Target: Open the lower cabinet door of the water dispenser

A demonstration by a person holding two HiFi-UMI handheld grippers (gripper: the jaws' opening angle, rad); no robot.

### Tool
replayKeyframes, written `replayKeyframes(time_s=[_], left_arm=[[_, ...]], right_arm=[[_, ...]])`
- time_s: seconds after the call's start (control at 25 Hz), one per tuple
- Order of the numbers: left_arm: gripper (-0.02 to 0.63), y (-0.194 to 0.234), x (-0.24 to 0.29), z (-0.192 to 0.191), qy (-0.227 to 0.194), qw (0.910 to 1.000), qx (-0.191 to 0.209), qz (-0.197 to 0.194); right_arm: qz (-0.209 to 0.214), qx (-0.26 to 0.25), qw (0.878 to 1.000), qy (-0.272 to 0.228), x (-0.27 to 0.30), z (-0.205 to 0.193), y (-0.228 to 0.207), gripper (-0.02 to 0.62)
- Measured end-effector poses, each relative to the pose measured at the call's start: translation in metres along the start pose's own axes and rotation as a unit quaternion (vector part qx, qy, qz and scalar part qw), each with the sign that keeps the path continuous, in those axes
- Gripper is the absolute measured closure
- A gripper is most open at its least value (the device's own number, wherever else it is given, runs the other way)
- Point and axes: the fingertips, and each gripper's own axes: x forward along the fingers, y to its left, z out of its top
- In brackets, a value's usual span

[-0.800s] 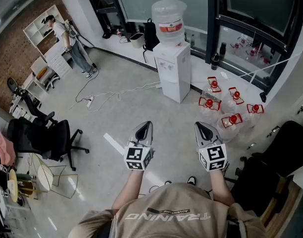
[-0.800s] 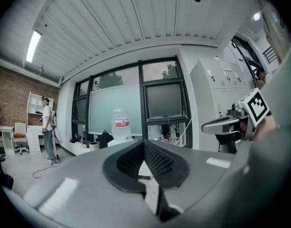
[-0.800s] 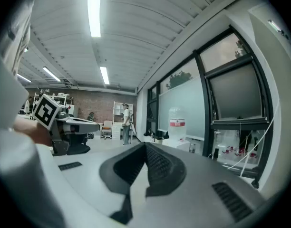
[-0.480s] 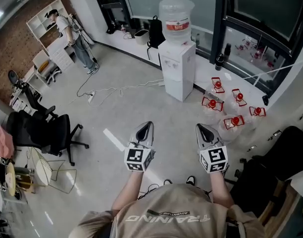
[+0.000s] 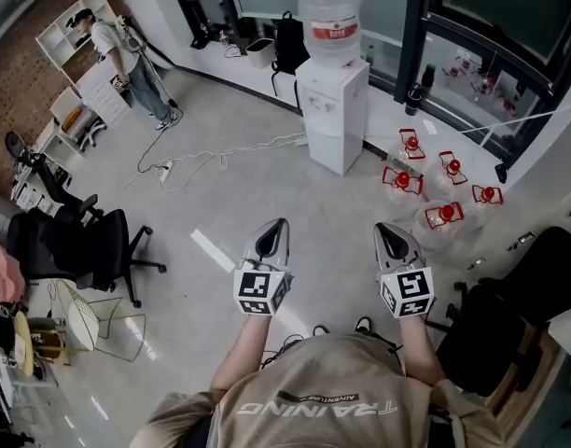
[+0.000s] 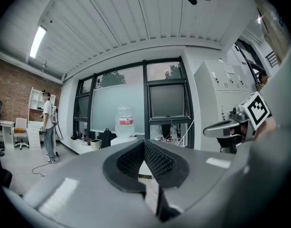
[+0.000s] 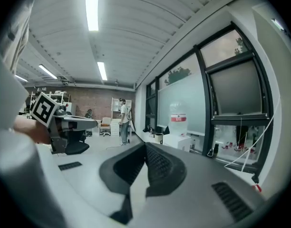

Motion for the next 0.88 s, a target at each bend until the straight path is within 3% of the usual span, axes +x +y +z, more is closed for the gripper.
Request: replayKeyframes(time_s=[0.24, 0.44, 0.72, 0.88], left_arm=[[0.598, 0.017, 0.016, -0.016, 0.007, 0.9996, -0.017, -0.019], [0.598, 0.004, 0.035, -0.033, 0.024, 0.9983, -0.035, -0.039], [0.598, 0.001, 0.094, -0.031, 0.039, 0.9971, -0.044, -0.05], [0.598, -0.013, 0.14, -0.024, 0.043, 0.997, -0.044, -0.046]], right_arm=[[-0.016, 0.004, 1.0, 0.011, 0.014, -0.008, 0.007, 0.586], [-0.014, 0.003, 0.999, 0.038, 0.019, -0.03, -0.001, 0.586], [0.01, 0.003, 0.999, 0.038, 0.063, -0.036, -0.031, 0.586], [0.022, 0.001, 0.999, 0.038, 0.087, -0.041, -0.076, 0.586]])
